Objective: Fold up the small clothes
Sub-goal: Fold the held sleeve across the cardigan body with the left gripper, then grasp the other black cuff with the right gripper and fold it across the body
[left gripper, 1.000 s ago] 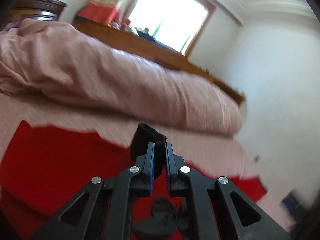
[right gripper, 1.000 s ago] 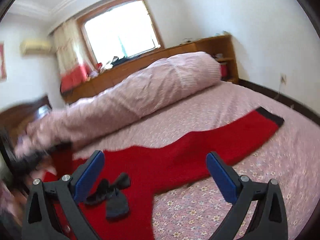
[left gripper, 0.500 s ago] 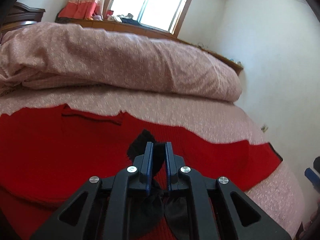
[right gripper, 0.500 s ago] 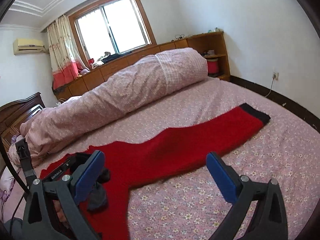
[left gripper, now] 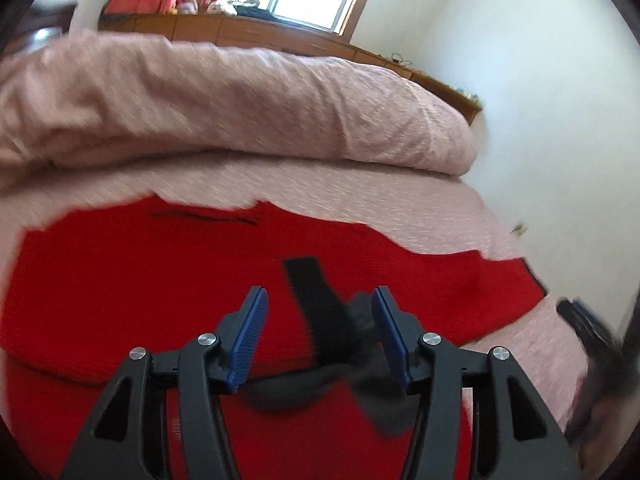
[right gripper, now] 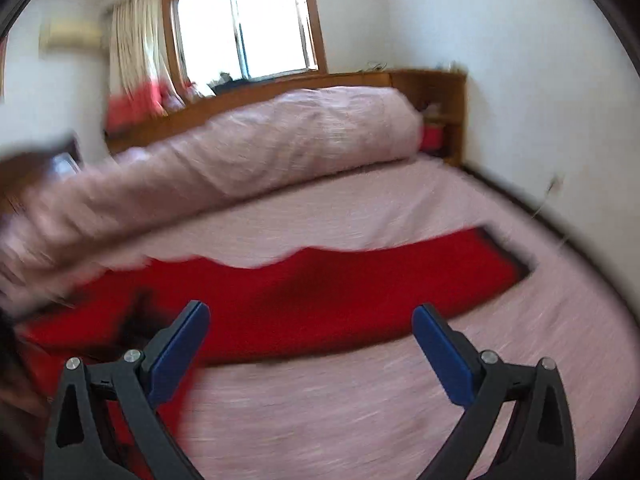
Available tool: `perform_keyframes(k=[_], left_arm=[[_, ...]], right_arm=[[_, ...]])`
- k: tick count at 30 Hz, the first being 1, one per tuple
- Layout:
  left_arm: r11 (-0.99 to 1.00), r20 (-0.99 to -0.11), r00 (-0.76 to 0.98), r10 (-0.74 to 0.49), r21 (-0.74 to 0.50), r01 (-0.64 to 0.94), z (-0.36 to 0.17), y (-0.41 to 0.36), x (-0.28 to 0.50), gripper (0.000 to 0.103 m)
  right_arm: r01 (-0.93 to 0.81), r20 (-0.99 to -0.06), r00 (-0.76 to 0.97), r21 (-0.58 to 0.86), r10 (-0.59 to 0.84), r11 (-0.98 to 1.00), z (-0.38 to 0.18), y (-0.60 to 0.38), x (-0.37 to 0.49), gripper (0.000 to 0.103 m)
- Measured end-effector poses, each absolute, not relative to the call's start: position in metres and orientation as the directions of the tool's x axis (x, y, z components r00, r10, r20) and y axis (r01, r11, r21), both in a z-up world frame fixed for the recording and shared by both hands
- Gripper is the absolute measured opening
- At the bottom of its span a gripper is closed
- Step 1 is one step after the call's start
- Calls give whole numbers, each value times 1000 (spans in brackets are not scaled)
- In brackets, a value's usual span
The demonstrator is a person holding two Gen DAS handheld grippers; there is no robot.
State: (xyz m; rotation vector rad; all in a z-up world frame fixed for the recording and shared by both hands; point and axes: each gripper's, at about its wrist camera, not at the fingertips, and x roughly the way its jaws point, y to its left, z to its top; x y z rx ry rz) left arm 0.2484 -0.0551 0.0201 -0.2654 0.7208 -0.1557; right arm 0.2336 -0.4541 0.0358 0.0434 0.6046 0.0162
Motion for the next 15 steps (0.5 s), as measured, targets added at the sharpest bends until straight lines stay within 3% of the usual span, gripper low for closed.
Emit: perform_keyframes(k=[2, 6, 11, 15], left_arm=[[979, -624, 766, -154, -202, 32, 36, -33, 233, 48], [995, -602, 799, -7, -85, -55, 45, 16, 197, 53], [988, -605, 789, 107, -22, -151, 32, 70, 161, 53], [977, -637, 761, 121, -59, -205, 24, 96, 161, 53]], right_arm=[[49, -617, 787, 36, -17, 998, 26, -484, 251, 103], [164, -662, 749, 201, 11, 966, 12, -558, 262, 103], [264, -643, 756, 476, 127, 839, -12, -640, 264, 103], [277, -650, 737, 540, 185, 794, -37, -657, 275, 103]])
